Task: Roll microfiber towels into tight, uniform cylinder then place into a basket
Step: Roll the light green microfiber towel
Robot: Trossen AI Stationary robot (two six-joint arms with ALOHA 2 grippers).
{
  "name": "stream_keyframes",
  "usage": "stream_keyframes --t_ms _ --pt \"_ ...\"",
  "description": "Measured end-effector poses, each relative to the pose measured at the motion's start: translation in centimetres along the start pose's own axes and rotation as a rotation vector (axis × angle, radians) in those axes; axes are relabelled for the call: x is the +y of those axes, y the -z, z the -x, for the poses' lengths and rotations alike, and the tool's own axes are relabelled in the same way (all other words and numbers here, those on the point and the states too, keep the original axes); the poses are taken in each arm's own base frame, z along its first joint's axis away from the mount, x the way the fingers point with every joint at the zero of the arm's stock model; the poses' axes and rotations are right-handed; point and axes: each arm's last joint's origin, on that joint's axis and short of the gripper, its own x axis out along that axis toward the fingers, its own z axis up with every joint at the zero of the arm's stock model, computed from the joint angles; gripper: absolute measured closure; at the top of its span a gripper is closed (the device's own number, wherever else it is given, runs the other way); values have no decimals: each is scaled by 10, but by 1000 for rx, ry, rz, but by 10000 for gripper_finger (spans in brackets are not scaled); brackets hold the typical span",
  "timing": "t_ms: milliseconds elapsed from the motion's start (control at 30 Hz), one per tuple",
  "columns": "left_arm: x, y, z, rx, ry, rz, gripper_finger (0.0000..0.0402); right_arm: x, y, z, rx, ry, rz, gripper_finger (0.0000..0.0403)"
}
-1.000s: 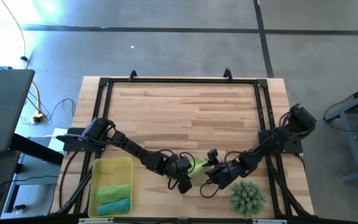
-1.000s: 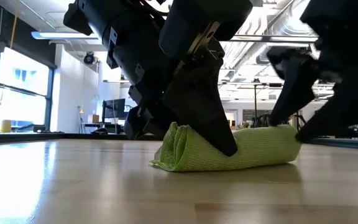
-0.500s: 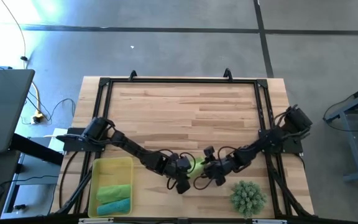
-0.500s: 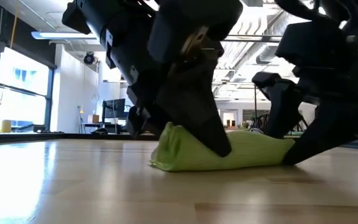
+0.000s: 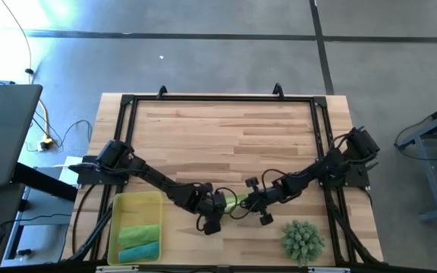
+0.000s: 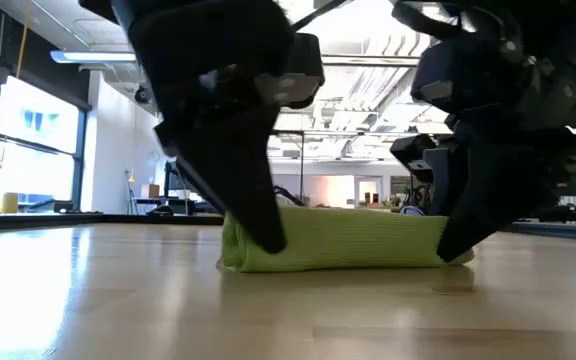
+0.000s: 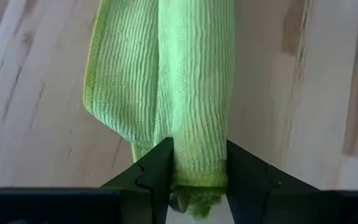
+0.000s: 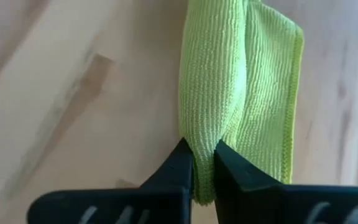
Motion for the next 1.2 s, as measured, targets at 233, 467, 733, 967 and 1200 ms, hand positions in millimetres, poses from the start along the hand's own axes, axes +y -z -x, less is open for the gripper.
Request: stream_keyframes --t_ms 233,467,733,967,1200 --pt "-13 12 3 22 1 -149 284 -18 0 -2 -7 -139 -110 387" --pt "-30 26 27 174 -163 -302 284 -34 2 -3 -8 -270 -189 386" --pt "-66 3 56 -91 -206 -299 284 -48 3 -3 -7 -325 -337 386" --pt "-69 -21 44 -306 -156 -246 284 -52 2 -3 -26 -354 -372 386" --pt "-49 -30 7 -225 -144 -234 284 -52 2 -3 -28 -349 -378 386"
